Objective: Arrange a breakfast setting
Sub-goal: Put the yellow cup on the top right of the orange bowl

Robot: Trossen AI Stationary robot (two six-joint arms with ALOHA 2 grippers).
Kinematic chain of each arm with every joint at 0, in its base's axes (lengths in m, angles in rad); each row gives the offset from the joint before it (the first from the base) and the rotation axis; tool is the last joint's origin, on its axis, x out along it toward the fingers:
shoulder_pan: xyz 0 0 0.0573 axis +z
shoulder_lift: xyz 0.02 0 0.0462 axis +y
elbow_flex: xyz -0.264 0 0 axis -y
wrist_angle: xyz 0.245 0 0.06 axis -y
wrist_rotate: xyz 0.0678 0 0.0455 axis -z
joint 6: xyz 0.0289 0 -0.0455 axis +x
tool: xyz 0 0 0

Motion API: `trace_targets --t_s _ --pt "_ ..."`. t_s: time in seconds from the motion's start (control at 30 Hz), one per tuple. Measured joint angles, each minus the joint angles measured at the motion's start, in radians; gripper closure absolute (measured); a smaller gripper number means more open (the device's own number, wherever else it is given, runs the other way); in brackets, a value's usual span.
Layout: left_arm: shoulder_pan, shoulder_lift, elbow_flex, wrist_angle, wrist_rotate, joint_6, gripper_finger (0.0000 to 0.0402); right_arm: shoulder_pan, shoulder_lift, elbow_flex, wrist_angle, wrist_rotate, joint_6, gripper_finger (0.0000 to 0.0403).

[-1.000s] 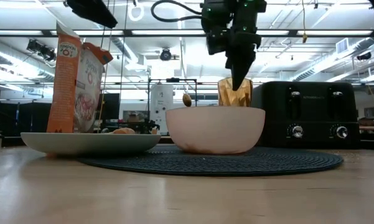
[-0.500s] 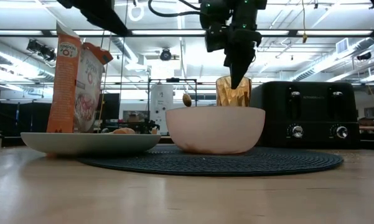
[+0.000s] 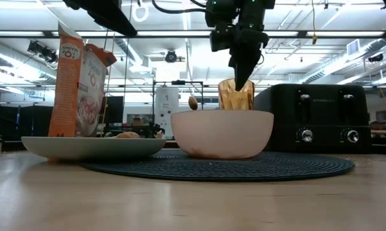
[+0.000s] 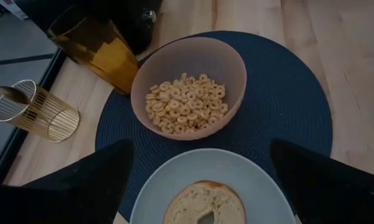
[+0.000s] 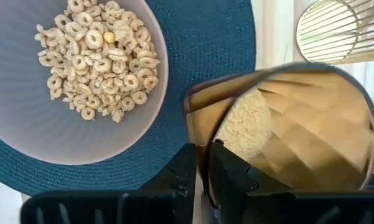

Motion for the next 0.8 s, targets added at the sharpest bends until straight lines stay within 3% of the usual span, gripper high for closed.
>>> trace_targets --t_s 0.8 --pt "0.0 0.0 0.0 -0.001 0.0 0.006 0.002 0.062 0.0 0.005 -0.003 0.052 -0.029 0.0281"
